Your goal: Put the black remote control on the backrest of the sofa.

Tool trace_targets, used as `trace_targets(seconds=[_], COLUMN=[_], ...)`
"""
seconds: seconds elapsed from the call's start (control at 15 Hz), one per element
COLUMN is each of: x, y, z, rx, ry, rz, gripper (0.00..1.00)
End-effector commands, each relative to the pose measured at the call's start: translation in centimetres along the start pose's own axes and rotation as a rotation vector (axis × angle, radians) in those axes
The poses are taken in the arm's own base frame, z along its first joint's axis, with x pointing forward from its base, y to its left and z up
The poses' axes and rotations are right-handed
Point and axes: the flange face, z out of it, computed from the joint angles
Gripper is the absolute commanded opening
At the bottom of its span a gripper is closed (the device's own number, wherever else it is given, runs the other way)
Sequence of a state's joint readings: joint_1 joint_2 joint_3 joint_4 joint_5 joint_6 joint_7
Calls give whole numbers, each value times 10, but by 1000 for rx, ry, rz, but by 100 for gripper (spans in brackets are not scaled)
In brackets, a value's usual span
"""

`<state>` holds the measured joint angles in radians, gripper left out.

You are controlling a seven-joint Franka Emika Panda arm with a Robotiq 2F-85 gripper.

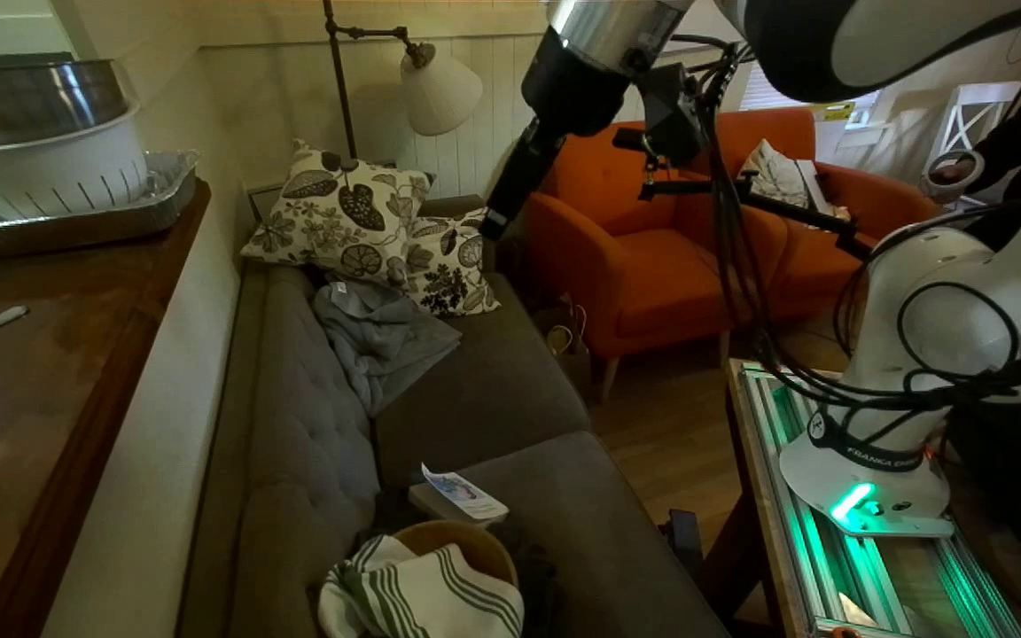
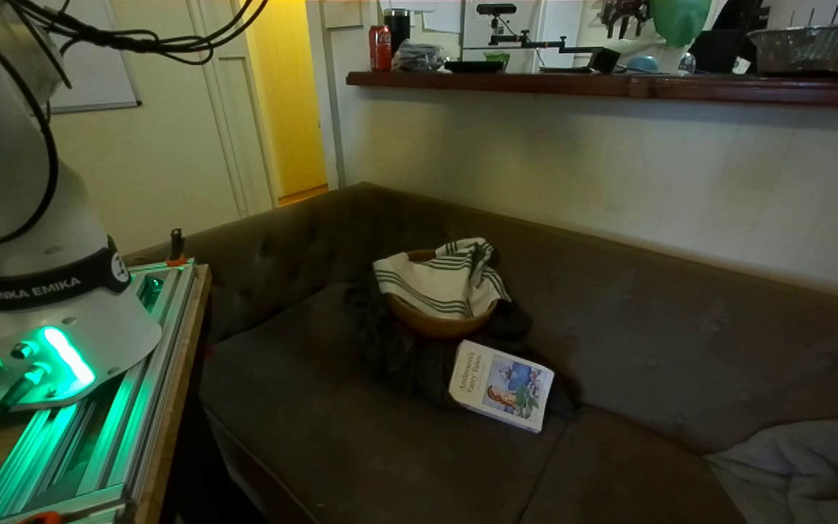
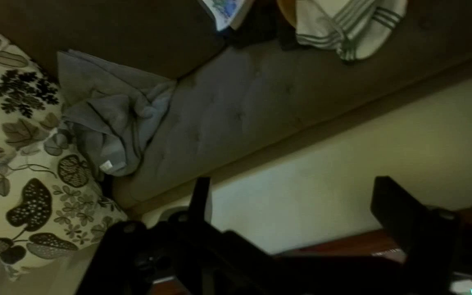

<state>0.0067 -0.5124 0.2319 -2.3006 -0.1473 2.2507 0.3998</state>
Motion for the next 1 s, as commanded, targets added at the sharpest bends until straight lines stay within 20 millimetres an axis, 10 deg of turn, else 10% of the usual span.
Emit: trace_targets(seconds=[0.0, 0.27, 0.93], x=[27, 66, 155], y=[-68, -106, -129], z=[-11, -7, 3], rx=[126, 233, 338], ry=[85, 33, -276], rz=[138, 261, 68], gripper=[100, 100, 100])
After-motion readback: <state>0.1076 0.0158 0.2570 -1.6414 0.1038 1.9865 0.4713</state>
